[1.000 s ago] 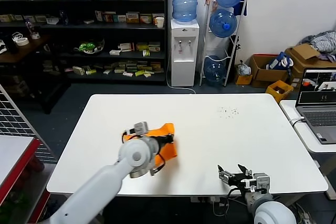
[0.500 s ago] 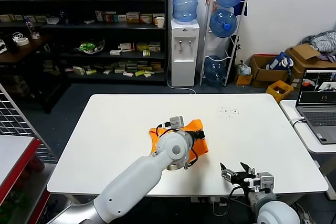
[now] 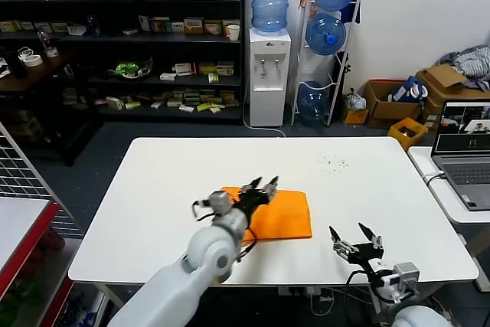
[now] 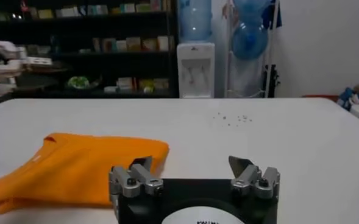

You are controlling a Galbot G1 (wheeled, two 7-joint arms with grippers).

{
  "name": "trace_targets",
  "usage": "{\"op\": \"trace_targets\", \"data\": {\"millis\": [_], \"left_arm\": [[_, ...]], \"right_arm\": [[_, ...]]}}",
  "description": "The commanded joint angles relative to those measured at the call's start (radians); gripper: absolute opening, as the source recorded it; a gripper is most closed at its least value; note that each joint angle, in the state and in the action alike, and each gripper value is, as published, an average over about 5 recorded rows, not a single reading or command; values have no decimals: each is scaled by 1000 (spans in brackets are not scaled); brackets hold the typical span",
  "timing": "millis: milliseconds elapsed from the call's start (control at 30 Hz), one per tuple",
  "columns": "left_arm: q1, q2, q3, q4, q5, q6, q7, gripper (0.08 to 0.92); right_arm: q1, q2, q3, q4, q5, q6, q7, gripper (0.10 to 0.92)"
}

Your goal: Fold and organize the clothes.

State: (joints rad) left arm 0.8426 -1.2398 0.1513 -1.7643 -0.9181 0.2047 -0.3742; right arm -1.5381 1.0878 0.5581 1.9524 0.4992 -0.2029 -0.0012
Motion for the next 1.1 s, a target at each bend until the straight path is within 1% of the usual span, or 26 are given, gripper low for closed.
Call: {"op": "trace_targets", "data": {"millis": [33,133,267,333,467,633,1100], "left_arm": [[756,56,-605,-175,560,-589,553,622],[818,-28,-659,-169,598,-666,602,709],[856,-120,-702,-160,610,-736,635,799],[866,-161,-723,-155,609,-755,641,817],[879,-210,-741,-152,612,-766,649,822],[884,-231,-735,-153,621,-767,650,823],[875,-234,-731,-136,641,-776,634,823]], "right_arm": [[-102,94,188,-50,-73,334,-207,823],[-117,131,208,-34,-125,376,-226,823],[-145,191,223,12,-185,427,-238,823],[-153,222,235,21,-222,456,-239,823],[-163,278,256,23,-255,491,-241,823],[-172,324,263,11,-277,528,-244,823],[-151,346,265,-20,-305,548,-242,823]]}}
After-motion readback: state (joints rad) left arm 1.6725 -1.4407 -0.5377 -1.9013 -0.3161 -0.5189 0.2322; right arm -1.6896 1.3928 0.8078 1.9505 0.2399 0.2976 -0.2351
